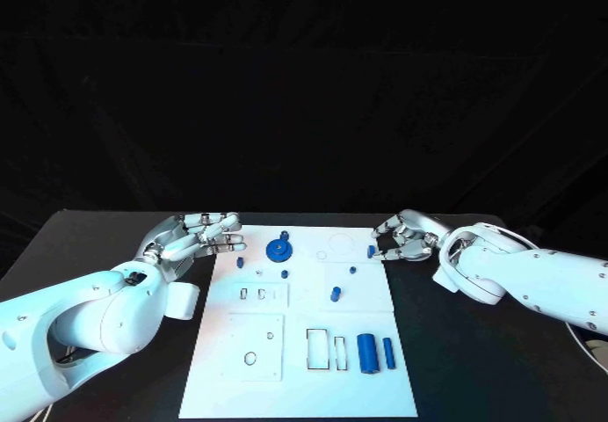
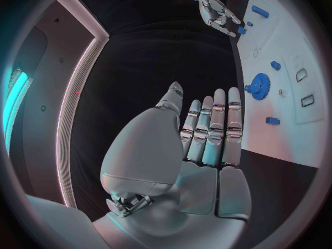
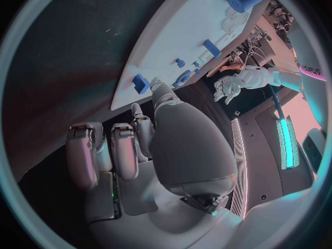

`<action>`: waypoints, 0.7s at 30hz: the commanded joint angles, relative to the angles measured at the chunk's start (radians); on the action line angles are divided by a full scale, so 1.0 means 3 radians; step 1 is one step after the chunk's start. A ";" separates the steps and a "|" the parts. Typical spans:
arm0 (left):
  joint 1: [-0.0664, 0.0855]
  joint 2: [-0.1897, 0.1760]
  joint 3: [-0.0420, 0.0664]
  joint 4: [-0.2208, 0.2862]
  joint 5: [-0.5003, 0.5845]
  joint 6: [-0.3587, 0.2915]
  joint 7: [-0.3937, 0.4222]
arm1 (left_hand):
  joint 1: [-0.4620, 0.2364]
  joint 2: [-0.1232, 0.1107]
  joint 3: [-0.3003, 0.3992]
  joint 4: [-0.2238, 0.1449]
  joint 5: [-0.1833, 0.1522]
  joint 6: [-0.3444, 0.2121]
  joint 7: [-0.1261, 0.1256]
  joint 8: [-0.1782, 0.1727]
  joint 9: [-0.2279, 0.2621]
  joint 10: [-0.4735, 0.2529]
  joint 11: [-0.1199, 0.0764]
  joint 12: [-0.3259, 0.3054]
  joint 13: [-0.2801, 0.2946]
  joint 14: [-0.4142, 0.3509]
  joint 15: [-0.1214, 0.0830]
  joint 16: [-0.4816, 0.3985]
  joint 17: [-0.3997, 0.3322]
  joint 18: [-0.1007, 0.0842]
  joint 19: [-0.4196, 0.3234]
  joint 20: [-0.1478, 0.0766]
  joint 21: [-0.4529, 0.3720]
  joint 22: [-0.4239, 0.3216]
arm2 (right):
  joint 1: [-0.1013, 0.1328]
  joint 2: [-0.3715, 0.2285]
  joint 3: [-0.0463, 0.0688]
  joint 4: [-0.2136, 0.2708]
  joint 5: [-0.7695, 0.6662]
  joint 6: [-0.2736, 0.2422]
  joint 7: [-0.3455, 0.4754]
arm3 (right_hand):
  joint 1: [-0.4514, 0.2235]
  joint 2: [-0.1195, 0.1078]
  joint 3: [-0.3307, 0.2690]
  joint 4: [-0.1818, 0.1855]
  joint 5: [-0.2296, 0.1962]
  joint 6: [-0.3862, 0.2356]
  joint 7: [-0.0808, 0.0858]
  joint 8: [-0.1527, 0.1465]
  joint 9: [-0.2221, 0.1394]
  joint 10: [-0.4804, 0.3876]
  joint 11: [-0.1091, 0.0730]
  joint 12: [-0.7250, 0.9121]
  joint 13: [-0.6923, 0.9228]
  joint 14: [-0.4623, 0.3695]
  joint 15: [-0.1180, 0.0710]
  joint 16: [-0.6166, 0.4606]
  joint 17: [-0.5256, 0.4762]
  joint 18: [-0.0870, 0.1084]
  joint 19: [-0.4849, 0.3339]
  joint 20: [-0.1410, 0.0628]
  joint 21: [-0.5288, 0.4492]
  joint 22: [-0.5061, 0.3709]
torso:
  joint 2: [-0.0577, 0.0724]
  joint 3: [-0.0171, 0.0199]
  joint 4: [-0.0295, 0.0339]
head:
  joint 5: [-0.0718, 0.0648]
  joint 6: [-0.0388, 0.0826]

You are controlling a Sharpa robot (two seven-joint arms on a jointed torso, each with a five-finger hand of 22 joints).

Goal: Assemble the parts on the task board

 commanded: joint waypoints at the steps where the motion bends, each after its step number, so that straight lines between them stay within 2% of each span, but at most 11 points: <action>1: 0.0003 0.0004 0.0002 0.0001 0.0002 0.0065 0.0013 | 0.0027 0.0014 -0.0002 -0.0019 0.0008 0.0003 0.0012 -0.0013 0.0000 0.0010 0.0024 -0.0014 -0.0001 -0.0003 0.0016 -0.0013 0.0005 0.0043 0.0007 0.0002 -0.0012 -0.0003 | -0.0017 0.0012 0.0000 -0.0008 -0.0022 0.0064 0.0029 | 0.0019 -0.0010 -0.0007 -0.0004 0.0021 -0.0010 0.0005 -0.0002 -0.0002 0.0007 0.0022 -0.0014 0.0146 0.0287 0.0019 -0.0001 0.0629 0.0052 0.0145 0.0015 -0.0012 0.0662 | -0.0001 0.0000 0.0000 | 0.0003 -0.0004; 11: 0.0003 0.0000 0.0002 -0.0002 0.0002 0.0064 0.0014 | 0.0030 0.0015 -0.0002 -0.0022 0.0008 0.0003 0.0012 -0.0014 0.0000 0.0011 0.0023 -0.0015 -0.0001 -0.0003 0.0016 -0.0014 0.0005 0.0043 0.0007 0.0002 -0.0012 -0.0004 | -0.0051 0.0068 0.0001 -0.0059 -0.0036 0.0055 0.0005 | 0.0004 0.0043 0.0000 -0.0001 0.0052 0.0127 -0.0003 0.0068 0.0023 0.0039 0.0018 0.0020 0.0180 0.0290 0.0021 0.0005 0.0641 0.0046 0.0165 0.0027 0.0007 0.0683 | -0.0004 -0.0001 -0.0001 | -0.0002 -0.0010; 21: 0.0003 -0.0002 0.0002 -0.0004 0.0002 0.0066 0.0012 | 0.0030 0.0015 -0.0002 -0.0022 0.0008 0.0003 0.0012 -0.0014 0.0000 0.0011 0.0023 -0.0015 -0.0001 -0.0003 0.0016 -0.0014 0.0005 0.0043 0.0007 0.0002 -0.0012 -0.0004 | -0.0077 0.0129 0.0001 -0.0106 -0.0042 0.0027 -0.0010 | -0.0018 0.0131 0.0035 0.0009 0.0060 0.0254 -0.0030 0.0115 0.0038 0.0077 -0.0007 0.0057 0.0218 0.0295 0.0002 0.0013 0.0658 0.0038 0.0188 0.0014 0.0032 0.0708 | -0.0001 0.0000 0.0001 | 0.0001 -0.0019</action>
